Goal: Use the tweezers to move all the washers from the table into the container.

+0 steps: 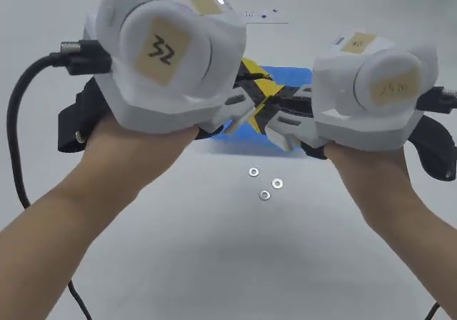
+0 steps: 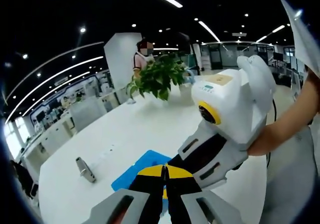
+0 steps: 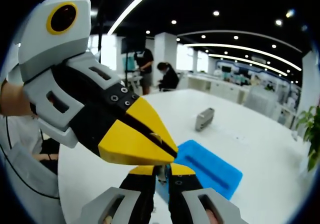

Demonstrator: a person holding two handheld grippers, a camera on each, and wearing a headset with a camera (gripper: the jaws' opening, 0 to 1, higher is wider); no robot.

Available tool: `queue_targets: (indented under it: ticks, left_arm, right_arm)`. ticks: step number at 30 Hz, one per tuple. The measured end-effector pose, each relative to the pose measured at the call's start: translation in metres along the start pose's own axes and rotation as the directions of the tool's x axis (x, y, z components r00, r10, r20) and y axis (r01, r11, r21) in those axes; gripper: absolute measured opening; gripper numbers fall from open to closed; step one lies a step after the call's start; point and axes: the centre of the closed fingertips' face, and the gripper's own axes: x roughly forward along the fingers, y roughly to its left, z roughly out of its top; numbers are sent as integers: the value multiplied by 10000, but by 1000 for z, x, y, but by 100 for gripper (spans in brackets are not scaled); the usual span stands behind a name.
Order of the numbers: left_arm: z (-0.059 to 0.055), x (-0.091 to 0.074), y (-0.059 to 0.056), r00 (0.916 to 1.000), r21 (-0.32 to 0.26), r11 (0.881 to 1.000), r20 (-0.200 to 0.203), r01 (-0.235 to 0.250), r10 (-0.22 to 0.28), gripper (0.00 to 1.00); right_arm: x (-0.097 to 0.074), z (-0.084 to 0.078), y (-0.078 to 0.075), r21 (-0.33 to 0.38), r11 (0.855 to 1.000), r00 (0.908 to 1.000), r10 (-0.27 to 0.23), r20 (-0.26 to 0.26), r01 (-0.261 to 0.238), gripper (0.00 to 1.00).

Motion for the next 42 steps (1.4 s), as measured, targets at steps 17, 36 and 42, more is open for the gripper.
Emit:
queue_targets:
  ticks: [17, 36, 42]
  left_arm:
    - [-35, 8, -23, 9944, -1179, 9883, -316, 963, -1007, 0]
    - [-48, 13, -25, 9947, -1167, 9894, -447, 865, -922, 0]
    - [-56, 18, -28, 9936, -608, 9943, -670, 872, -913, 0]
  right_arm:
    - [3, -46, 16, 403, 9988, 9958, 323, -861, -290, 5]
    - [12, -58, 16, 382, 9990, 9937, 277, -1083, -237, 6]
    - [14, -64, 15, 301, 9993, 9925, 242, -1199, -207, 6]
